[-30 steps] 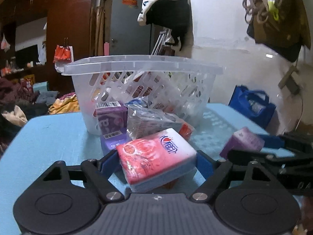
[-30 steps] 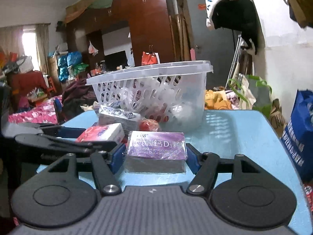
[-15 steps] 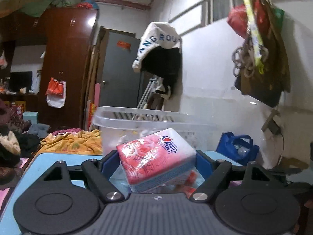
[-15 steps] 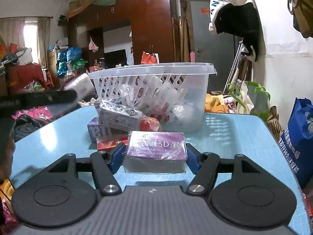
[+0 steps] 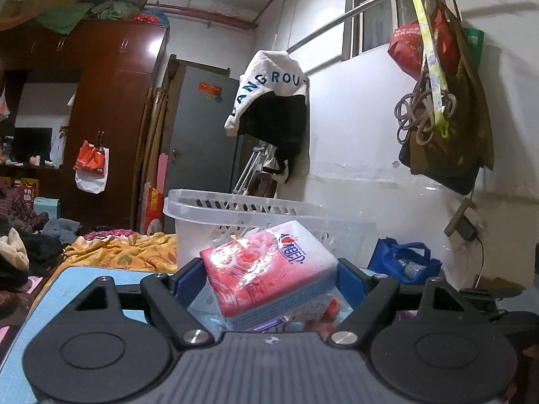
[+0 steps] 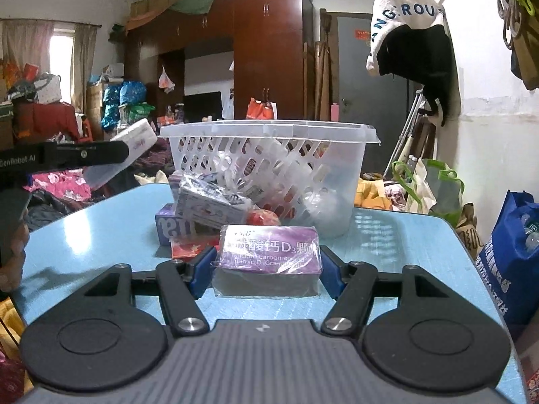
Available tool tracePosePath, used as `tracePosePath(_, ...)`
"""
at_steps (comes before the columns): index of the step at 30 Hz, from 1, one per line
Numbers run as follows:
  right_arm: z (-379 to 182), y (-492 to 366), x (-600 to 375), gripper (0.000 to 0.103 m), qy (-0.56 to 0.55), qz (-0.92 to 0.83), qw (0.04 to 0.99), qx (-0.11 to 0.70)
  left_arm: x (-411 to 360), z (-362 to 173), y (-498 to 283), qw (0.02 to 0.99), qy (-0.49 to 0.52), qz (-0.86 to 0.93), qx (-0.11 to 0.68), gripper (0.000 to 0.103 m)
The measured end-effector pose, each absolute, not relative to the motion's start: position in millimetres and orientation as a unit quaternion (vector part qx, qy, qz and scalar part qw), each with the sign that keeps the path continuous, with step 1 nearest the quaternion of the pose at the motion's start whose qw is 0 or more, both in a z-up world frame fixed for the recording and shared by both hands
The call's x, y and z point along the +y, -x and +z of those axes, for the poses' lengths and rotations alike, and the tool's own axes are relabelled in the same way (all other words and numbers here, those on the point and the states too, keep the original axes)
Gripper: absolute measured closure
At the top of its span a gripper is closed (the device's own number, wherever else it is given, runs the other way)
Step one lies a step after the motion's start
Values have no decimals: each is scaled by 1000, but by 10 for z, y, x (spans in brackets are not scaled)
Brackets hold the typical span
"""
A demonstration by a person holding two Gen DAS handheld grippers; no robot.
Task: Organize objects
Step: 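Carry both items over the white basket and open both tools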
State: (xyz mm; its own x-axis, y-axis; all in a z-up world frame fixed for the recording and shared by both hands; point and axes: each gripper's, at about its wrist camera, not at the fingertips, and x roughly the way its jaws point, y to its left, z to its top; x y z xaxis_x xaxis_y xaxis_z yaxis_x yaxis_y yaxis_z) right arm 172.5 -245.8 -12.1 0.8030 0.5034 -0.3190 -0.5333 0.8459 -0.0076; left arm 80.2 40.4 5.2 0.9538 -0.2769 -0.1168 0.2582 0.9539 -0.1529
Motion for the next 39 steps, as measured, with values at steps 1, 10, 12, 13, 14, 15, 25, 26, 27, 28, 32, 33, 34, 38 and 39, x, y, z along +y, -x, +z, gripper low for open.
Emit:
tracePosePath(1,-119,-1725,-2458,36,49,274,948,153,414,47,-799,986,70,-136,68,18)
tracePosePath(10,-100,-1679,-2518,36,34,280,950,132,475,51,-718,986,76,-137,56,18)
tracePosePath(12,-93,-1687,-2532,37,29,286,949,131,478,90,-661,986,78,-140,48,18)
tracePosePath(13,-82,-1699,-2535,37,25,290,948,133,482,124,-639,985,79,-143,45,18)
tracePosePath(14,-51,-1708,-2542,37,20,294,946,133,480,184,-618,985,79,-148,38,18)
tracePosePath(15,17,-1703,-2549,37,17,301,945,127,478,256,-619,985,77,-151,31,18)
tracePosePath(25,1087,-2574,-2091,37,57,271,958,79,341,1325,-1901,986,44,-122,106,18)
tracePosePath(26,1113,-2730,-2031,37,60,270,957,92,331,1334,-2057,985,45,-114,120,18)
tracePosePath(27,1113,-2842,-1988,36,63,262,958,102,317,1327,-2174,985,42,-107,132,18)
tracePosePath(28,1099,-2953,-1935,36,70,256,958,112,305,1295,-2305,983,43,-102,147,17)
tracePosePath(32,1011,-3126,-1848,5,77,240,961,110,300,1083,-2635,974,63,-104,192,1)
tracePosePath(33,991,-3120,-1840,0,79,228,964,109,298,1042,-2631,974,63,-100,194,1)
tracePosePath(34,971,-3061,-1873,0,79,221,966,105,303,1009,-2571,976,60,-94,188,1)
tracePosePath(38,909,-2700,-2148,0,34,241,965,94,396,951,-2159,982,52,-104,152,0)
tracePosePath(39,871,-2605,-2211,0,18,246,964,103,416,932,-2061,982,51,-108,146,0)
